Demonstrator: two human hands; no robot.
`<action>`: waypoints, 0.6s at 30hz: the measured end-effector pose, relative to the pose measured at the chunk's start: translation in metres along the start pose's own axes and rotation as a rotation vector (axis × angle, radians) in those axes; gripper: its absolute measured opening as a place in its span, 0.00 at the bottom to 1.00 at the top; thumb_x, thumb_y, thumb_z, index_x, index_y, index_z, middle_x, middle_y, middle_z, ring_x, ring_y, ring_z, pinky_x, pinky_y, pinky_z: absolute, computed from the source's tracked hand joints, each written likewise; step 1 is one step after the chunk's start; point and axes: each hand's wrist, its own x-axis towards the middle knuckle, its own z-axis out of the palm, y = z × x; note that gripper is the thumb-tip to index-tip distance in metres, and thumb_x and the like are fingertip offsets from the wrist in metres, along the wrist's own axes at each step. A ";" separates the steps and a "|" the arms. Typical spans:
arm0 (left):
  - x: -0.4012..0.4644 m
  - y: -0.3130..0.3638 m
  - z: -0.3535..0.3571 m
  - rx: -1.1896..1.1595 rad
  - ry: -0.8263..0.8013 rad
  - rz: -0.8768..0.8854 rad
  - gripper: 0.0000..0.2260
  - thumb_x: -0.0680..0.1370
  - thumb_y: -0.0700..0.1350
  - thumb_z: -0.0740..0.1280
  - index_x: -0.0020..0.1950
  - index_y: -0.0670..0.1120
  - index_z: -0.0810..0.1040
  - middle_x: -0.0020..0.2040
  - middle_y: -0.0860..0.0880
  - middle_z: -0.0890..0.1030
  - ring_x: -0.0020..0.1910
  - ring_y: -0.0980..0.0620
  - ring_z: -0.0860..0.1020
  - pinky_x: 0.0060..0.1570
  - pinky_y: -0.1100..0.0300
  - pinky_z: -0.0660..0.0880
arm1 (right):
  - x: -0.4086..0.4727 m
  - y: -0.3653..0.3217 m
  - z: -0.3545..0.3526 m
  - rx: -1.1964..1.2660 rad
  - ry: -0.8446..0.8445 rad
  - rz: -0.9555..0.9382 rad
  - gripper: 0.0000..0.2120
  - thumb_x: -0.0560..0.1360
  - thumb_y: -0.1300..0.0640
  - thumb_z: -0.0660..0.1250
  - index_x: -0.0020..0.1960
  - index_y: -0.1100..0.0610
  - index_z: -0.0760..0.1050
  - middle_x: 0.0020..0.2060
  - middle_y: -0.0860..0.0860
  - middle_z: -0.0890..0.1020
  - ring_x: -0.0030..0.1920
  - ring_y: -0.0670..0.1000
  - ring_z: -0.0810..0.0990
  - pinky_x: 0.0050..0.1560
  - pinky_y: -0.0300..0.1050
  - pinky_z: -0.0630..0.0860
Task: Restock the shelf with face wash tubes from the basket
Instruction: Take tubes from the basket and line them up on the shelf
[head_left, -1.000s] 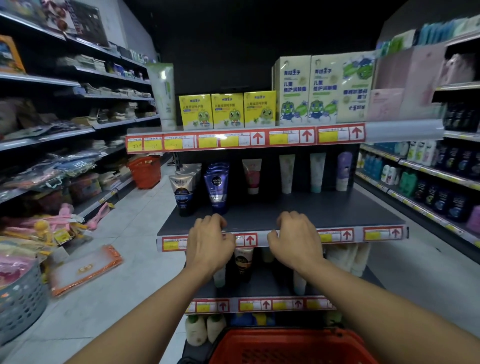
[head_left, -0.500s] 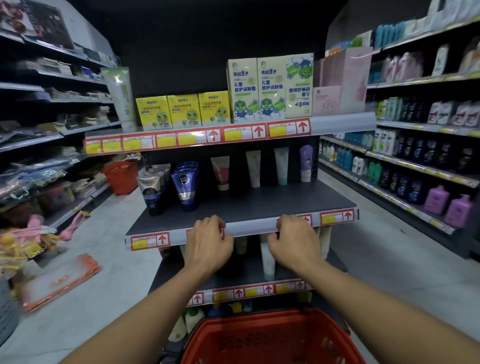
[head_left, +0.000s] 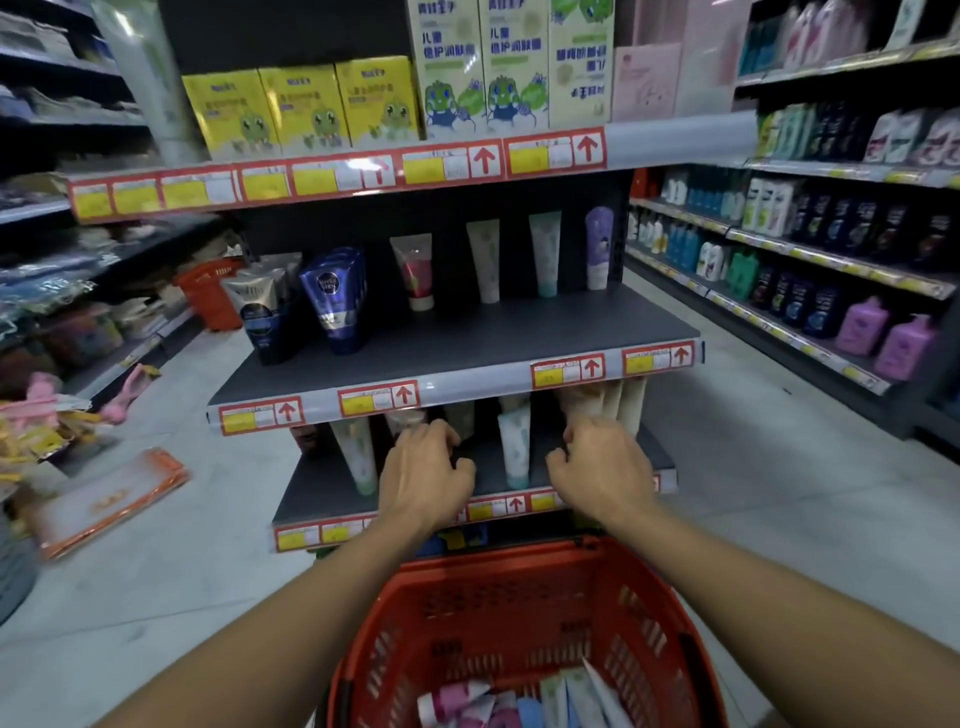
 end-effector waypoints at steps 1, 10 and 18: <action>-0.003 -0.004 0.007 0.010 -0.025 0.000 0.12 0.74 0.49 0.66 0.57 0.49 0.77 0.52 0.50 0.80 0.56 0.46 0.75 0.53 0.50 0.76 | -0.003 0.003 0.007 -0.007 -0.020 0.001 0.10 0.72 0.51 0.64 0.48 0.56 0.77 0.45 0.54 0.79 0.48 0.57 0.79 0.42 0.48 0.74; -0.036 -0.052 0.074 0.064 -0.188 -0.054 0.10 0.75 0.49 0.66 0.54 0.47 0.76 0.53 0.46 0.81 0.57 0.43 0.76 0.53 0.51 0.73 | -0.030 0.028 0.079 -0.046 -0.226 0.048 0.11 0.72 0.49 0.63 0.41 0.57 0.74 0.40 0.55 0.77 0.43 0.58 0.78 0.38 0.49 0.77; -0.059 -0.100 0.131 0.045 -0.363 -0.156 0.13 0.75 0.48 0.67 0.59 0.48 0.77 0.57 0.46 0.80 0.58 0.44 0.78 0.53 0.54 0.74 | -0.058 0.050 0.148 -0.098 -0.431 0.137 0.13 0.72 0.48 0.65 0.48 0.59 0.77 0.46 0.57 0.81 0.48 0.60 0.81 0.45 0.49 0.79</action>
